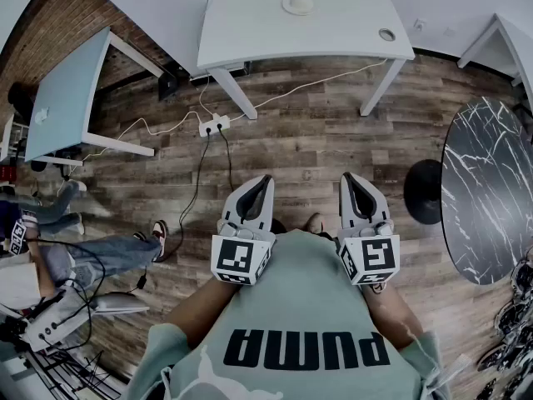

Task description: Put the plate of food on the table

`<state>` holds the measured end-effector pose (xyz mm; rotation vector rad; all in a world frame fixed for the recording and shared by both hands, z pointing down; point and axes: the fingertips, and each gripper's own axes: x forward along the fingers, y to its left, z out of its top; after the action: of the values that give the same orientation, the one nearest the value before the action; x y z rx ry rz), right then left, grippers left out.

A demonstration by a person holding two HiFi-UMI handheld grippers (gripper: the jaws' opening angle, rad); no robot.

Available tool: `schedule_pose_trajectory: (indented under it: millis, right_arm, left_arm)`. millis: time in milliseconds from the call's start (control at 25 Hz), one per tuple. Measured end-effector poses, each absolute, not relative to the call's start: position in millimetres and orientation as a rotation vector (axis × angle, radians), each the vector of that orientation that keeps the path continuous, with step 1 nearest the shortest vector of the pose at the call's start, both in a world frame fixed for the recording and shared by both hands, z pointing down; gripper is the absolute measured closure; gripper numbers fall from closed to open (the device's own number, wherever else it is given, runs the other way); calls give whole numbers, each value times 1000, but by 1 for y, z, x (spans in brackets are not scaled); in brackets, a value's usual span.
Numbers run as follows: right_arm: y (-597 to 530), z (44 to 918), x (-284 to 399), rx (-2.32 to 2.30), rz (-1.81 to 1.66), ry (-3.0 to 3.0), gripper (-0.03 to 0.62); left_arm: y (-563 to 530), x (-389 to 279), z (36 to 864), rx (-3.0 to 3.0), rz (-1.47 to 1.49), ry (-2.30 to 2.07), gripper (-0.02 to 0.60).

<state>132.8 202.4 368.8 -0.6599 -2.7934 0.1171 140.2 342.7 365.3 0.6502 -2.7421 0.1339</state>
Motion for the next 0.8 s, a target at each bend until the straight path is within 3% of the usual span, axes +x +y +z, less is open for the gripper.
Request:
schedule_pose_trajectory:
  millis: [360, 800]
  right_arm:
    - [177, 374, 126, -652, 143, -2784, 594]
    - [161, 389, 69, -528, 114, -2750, 594]
  left_arm:
    - [323, 135, 369, 638, 162, -2712, 575]
    - [296, 59, 382, 784, 105, -2685, 575]
